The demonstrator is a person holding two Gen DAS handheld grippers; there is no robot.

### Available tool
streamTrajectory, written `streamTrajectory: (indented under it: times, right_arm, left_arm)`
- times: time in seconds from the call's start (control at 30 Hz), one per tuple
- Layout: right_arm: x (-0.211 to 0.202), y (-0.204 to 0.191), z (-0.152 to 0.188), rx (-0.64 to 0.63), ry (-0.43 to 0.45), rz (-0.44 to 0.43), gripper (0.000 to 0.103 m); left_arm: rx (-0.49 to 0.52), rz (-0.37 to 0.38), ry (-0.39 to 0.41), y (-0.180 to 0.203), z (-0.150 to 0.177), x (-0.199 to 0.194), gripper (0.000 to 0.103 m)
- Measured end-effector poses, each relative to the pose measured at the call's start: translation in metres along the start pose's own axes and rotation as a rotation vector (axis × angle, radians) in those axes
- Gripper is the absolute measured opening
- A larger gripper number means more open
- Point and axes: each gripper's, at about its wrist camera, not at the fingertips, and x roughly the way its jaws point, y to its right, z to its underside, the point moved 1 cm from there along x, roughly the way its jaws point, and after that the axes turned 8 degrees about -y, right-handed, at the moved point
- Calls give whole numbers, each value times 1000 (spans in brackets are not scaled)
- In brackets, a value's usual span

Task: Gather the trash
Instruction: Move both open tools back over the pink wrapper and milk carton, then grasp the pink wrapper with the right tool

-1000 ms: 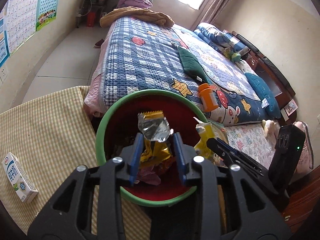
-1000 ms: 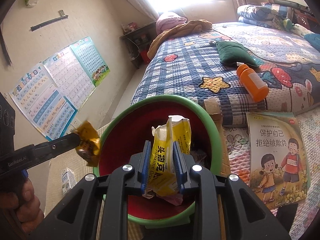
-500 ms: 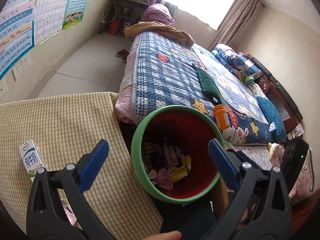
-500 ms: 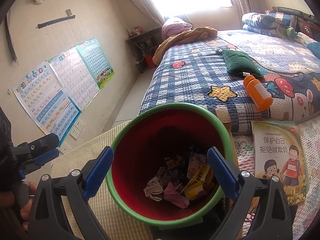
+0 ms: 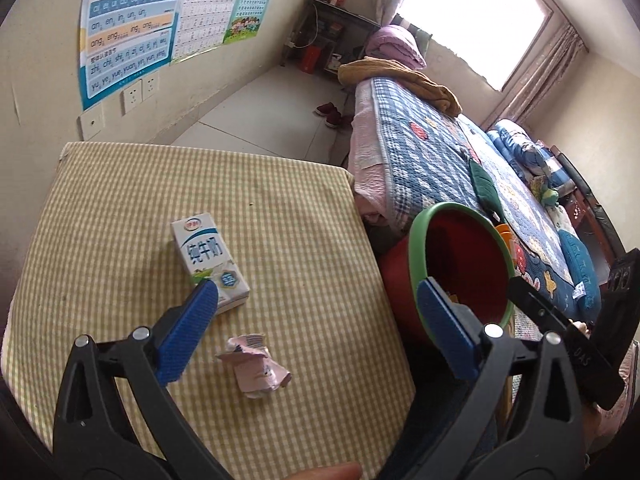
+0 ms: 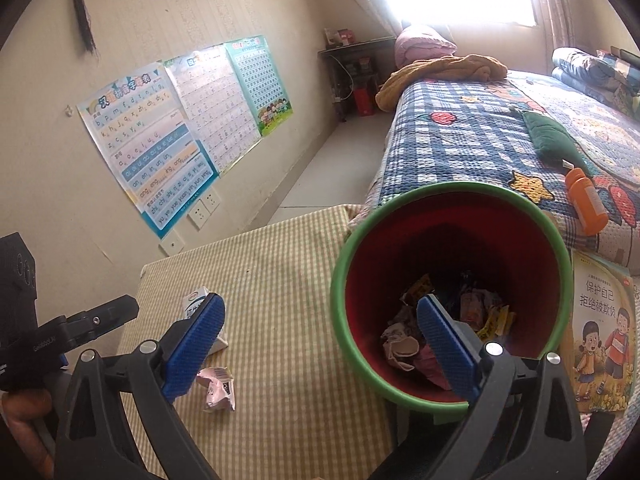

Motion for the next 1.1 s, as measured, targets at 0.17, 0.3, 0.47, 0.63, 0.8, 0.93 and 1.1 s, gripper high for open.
streamTrajectory:
  times: [0.17, 0.3, 0.47, 0.63, 0.8, 0.93, 1.1]
  right_arm:
    - [22, -45, 13, -77, -67, -56, 94]
    - [47, -79, 30, -150, -143, -91, 94]
    - [82, -111, 59, -232, -248, -106, 94]
    - [108, -123, 80, -283, -324, -101, 94]
    - [131, -130, 94, -314, -381, -76, 92]
    - [147, -136, 102, -336, -421, -70, 88]
    - [167, -138, 112, -352, -470, -49, 76]
  left_arm:
    - [-80, -46, 22, -46, 16, -21, 97]
    - [-135, -65, 41, -77, 25, -36, 97]
    - [-187, -77, 56, -104, 39, -49, 97]
    - [-226, -81, 58, -123, 48, -53, 97]
    - [-260, -75, 47, -137, 54, -49, 97]
    - [-270, -67, 27, -143, 59, -40, 97]
    - [-282, -59, -2, -148, 64, -28, 97]
